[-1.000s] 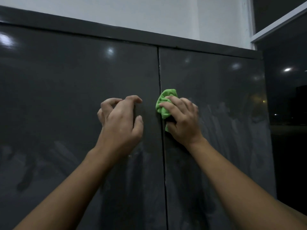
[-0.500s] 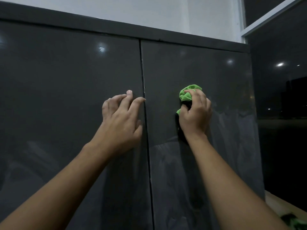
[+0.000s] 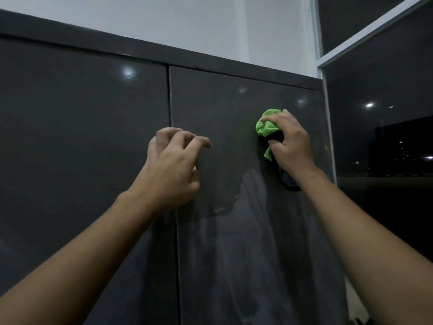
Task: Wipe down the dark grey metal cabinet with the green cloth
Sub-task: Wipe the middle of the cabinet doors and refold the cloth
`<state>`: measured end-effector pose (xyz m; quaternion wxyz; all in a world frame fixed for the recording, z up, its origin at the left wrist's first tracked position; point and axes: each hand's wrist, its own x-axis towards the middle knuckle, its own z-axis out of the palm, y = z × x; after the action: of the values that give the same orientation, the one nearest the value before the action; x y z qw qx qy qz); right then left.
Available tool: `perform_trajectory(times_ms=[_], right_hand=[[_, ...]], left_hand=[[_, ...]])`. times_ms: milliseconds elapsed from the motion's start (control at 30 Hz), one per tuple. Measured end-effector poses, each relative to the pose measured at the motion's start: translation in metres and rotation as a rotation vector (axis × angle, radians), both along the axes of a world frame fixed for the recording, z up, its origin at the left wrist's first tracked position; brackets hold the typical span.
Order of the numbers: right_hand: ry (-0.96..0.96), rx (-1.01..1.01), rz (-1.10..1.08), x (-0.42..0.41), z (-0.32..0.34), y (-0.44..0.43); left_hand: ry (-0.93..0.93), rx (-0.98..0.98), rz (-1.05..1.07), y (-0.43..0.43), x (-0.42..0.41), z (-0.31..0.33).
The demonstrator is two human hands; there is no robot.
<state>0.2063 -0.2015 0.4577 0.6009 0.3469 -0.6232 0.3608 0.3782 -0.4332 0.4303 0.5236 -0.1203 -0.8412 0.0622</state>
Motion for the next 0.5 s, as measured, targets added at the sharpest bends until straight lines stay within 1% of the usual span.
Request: perform_trajectory(times_ms=[100, 267, 400, 500], right_hand=[[0.007, 0.146, -0.011, -0.011, 0.001, 0.012], [0.112, 0.254, 0.036, -0.027, -0.017, 0.013], [0.266, 0.411, 0.05, -0.04, -0.06, 0.021], [0.339, 0.608, 0.132, -0.045, -0.089, 0.029]], left_hand=[[0.001, -0.044, 0.017, 0.015, -0.022, -0.004], [0.076, -0.038, 0.072, 0.031, -0.053, -0.005], [0.157, 0.016, 0.097, 0.039, -0.07, -0.001], [0.196, 0.021, 0.147, 0.045, -0.08, 0.001]])
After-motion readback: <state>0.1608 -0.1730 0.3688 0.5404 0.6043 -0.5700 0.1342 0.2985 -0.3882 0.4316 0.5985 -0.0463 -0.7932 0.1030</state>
